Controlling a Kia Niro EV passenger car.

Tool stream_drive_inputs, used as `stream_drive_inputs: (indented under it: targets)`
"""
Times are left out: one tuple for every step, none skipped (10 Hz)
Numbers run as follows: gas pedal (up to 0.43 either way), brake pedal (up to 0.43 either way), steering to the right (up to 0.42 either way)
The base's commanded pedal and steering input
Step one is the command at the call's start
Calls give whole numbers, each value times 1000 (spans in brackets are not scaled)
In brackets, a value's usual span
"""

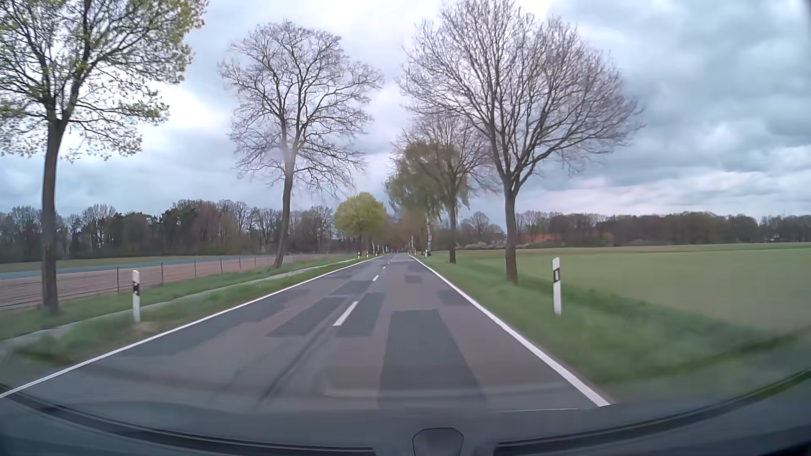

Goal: Follow the waypoints while adhering to traffic rules and regulations

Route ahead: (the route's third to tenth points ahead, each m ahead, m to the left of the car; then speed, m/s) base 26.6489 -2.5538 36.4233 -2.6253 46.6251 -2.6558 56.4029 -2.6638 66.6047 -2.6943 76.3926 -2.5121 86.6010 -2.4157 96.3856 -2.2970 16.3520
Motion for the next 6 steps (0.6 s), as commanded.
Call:
stream_drive_inputs:
  targets:
    - [118, 0, -3]
    - [118, 0, -3]
    - [118, 0, -3]
    - [118, 0, -3]
    - [118, 0, -3]
    - [118, 0, -3]
